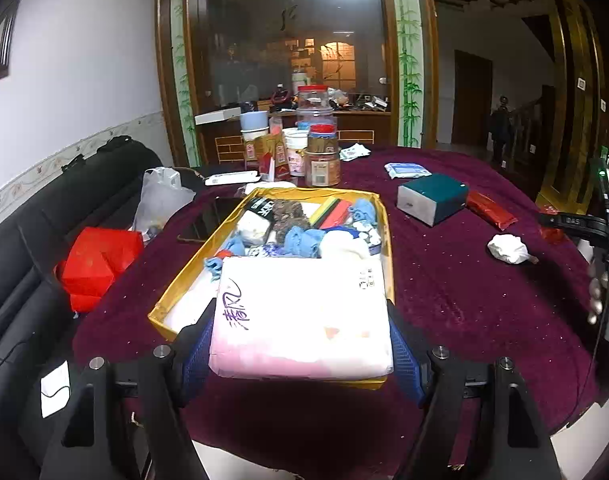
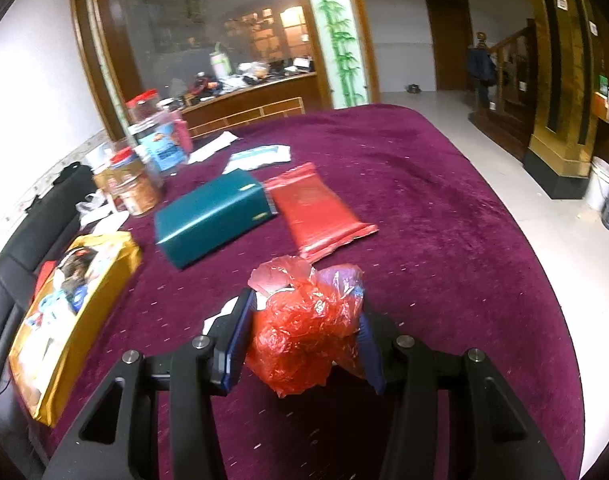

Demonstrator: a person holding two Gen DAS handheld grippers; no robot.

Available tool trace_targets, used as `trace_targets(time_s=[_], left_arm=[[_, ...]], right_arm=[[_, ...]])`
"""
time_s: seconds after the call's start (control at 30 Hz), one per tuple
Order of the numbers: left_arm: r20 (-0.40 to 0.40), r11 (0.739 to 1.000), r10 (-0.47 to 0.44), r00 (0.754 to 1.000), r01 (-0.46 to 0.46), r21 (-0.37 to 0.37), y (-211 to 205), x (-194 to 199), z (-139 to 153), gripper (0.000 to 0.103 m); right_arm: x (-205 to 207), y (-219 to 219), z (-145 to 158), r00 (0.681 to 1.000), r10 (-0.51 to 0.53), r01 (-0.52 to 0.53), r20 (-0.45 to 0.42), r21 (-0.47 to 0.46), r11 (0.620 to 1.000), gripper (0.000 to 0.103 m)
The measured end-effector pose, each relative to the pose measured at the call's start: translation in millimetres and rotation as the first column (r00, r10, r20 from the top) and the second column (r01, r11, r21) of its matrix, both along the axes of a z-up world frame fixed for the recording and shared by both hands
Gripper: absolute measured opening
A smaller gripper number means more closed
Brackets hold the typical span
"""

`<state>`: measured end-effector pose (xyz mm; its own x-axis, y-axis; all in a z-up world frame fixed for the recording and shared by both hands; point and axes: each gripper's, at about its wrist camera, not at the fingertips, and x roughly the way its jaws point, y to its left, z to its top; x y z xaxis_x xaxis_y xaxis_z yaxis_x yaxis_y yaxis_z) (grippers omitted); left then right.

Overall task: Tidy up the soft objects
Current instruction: 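Carry the red plastic bag toward the tray with the right tool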

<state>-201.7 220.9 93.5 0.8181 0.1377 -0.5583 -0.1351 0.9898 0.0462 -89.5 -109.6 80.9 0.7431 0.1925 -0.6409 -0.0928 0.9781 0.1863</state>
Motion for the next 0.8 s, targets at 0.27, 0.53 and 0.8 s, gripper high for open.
trace_targets(time_s=[0.27,0.53,0.8], left_arm=[[0.006,1.000,0.020,1.000,-0.020,-0.007,10.7,-2.9,2.8,0.079],[0.007,0.999,0.041,0.999,-0.041,-0.015,23.0,-3.1,2.2,0.079],[-0.009,0.995,0.083,0.997,-0.083,-0.048,44.9,0.4,-5.4,0.079]], right_arm=[[-28.2,38.4,14.7,0.992,0.123,-0.123,0.029,0.023,0.992,0.047],[-46.1,83.3,19.8,0.970,0.241,-0.242,0.035,0.011,0.970,0.047],[-55.6,126.5,25.6,0.940,0.341,-0.341,0.031,0.015,0.940,0.047]])
